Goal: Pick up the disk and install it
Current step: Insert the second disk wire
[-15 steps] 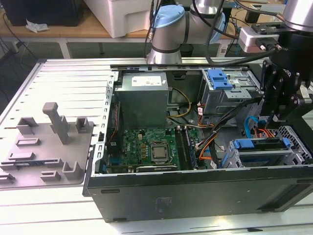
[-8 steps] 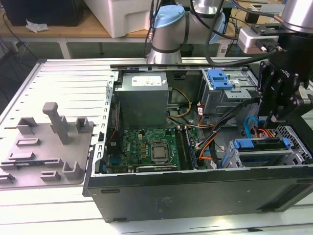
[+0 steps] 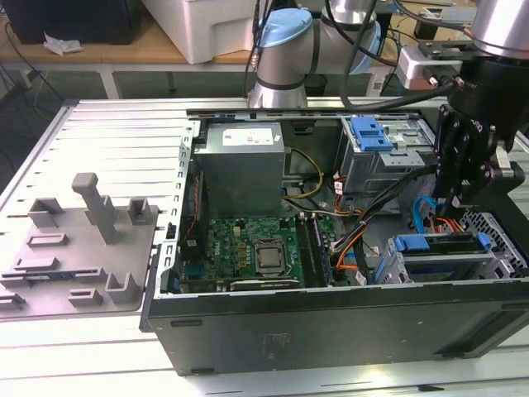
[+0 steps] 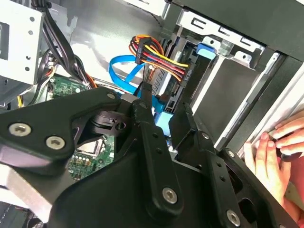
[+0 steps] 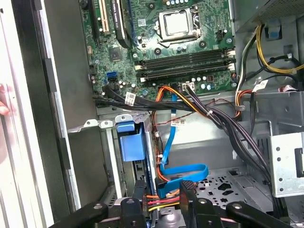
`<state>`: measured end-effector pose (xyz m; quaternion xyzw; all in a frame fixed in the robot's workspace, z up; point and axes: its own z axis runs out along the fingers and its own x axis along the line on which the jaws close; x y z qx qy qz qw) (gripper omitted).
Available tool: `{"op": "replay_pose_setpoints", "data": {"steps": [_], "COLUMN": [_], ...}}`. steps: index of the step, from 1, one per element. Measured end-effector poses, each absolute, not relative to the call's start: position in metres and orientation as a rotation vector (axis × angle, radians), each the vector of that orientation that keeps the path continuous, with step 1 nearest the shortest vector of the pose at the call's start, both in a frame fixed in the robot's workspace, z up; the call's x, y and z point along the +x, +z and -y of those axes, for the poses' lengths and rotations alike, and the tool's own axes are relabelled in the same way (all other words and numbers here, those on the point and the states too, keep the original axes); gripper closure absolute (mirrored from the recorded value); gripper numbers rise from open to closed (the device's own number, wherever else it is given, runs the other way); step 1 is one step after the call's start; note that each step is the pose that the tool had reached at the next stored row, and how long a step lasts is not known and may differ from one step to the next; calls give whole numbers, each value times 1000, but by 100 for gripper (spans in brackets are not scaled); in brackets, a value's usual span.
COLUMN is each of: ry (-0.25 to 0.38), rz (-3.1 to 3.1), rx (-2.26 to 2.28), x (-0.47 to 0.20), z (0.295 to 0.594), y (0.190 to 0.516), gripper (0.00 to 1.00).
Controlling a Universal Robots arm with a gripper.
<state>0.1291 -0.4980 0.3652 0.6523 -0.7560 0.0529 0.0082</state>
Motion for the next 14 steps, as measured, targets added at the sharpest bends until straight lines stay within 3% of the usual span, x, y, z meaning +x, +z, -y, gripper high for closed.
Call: {"op": "replay_pose_setpoints", "data": {"steps": [14], "ry": [153], "rz": [2273], "rx": [2129], "x": [129], "z": [493], "y": [363], "gripper": [58]}}
